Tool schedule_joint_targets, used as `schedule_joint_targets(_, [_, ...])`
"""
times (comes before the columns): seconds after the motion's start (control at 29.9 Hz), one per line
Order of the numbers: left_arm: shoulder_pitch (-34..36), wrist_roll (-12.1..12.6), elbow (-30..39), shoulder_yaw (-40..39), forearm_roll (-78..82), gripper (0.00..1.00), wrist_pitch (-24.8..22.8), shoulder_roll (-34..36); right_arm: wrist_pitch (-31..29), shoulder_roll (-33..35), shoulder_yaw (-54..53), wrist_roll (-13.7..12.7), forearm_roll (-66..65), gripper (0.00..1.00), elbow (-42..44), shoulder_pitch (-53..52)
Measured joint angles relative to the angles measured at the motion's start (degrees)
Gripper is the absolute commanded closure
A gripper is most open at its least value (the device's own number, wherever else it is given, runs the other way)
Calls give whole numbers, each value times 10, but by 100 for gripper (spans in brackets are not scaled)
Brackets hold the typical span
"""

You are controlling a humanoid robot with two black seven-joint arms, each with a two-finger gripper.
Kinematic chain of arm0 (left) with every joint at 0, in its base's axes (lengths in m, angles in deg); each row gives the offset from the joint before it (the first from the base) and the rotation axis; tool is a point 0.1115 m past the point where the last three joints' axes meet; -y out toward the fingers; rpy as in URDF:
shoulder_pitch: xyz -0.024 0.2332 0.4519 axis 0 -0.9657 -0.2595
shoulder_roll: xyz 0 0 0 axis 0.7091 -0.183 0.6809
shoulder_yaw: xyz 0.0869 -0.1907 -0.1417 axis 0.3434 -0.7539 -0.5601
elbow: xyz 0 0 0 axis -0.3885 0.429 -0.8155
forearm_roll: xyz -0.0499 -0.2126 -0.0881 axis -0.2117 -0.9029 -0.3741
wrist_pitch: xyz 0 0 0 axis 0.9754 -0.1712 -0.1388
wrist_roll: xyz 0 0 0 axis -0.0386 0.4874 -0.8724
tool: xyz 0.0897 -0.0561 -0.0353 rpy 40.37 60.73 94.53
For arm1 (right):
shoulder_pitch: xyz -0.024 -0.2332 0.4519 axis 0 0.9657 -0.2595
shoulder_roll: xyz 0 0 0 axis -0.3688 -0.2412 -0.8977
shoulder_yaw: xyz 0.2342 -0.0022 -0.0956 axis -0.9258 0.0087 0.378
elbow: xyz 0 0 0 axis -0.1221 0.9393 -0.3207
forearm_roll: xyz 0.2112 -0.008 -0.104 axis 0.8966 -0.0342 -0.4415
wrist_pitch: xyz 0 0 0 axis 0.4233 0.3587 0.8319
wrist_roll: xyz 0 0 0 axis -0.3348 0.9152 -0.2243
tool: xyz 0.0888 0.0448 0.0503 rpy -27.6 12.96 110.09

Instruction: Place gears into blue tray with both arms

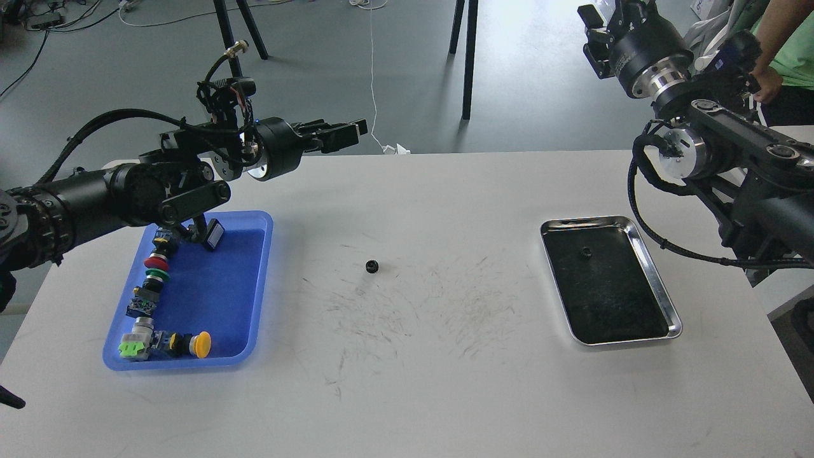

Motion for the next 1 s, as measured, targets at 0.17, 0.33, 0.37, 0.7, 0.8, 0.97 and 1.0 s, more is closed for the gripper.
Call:
schedule_joint_targets(0.17, [46,0,46,54,64,2,43,-19,2,2,-18,0,0,9,0,19])
schedule_joint_targets(0.33, [69,0,68,130,95,2,58,-42,3,5,-27,0,0,9,2,32])
schedule_joint_targets(0.37, [69,0,70,141,105,2,62,-50,3,7,-28,0,0,9,2,34])
schedule_joint_targets(0.7, [67,0,97,189,150,2,117,-84,6,12,-66,1,0,6,4,69])
schedule_joint_targets(0.8, [65,0,94,192,162,2,123,-93,9,12,-69,1,0,6,3,74])
schedule_joint_targets(0.97, [44,0,92,194,169,3,126,-100,10,14,-69,1,0,6,2,80])
schedule_joint_targets(1.0, [39,0,92,196,169,4,129,-100,10,14,-69,1,0,6,2,81])
